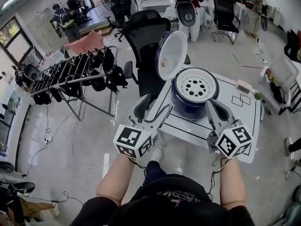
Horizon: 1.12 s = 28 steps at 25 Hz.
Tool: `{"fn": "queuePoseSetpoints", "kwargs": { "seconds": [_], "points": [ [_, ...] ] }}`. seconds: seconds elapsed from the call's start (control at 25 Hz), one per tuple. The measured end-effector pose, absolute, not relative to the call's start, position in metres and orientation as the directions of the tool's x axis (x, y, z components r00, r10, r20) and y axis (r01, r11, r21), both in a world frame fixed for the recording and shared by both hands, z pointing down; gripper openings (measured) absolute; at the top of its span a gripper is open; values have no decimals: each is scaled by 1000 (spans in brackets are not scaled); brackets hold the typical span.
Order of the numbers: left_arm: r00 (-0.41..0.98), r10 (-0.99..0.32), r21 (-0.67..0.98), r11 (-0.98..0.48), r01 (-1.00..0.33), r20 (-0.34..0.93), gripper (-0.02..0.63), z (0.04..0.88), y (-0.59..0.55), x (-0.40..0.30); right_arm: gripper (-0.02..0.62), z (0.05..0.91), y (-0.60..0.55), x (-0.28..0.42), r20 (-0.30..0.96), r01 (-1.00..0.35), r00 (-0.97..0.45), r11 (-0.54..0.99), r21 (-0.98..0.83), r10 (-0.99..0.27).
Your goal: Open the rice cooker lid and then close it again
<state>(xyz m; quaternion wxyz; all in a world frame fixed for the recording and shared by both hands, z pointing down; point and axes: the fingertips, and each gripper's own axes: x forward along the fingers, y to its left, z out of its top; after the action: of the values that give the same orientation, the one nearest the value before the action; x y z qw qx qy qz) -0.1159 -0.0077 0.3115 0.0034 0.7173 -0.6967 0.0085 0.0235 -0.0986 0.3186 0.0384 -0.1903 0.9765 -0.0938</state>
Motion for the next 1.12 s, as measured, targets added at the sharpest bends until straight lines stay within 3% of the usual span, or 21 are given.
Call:
{"fn": "queuePoseSetpoints", "kwargs": {
  "seconds": [1.12],
  "points": [
    [34,-997,47,-37,-998,-63,291,283,-131,-269,2,302,-206,-65,-39,-494,-861,852,-171,-507]
  ]
}}
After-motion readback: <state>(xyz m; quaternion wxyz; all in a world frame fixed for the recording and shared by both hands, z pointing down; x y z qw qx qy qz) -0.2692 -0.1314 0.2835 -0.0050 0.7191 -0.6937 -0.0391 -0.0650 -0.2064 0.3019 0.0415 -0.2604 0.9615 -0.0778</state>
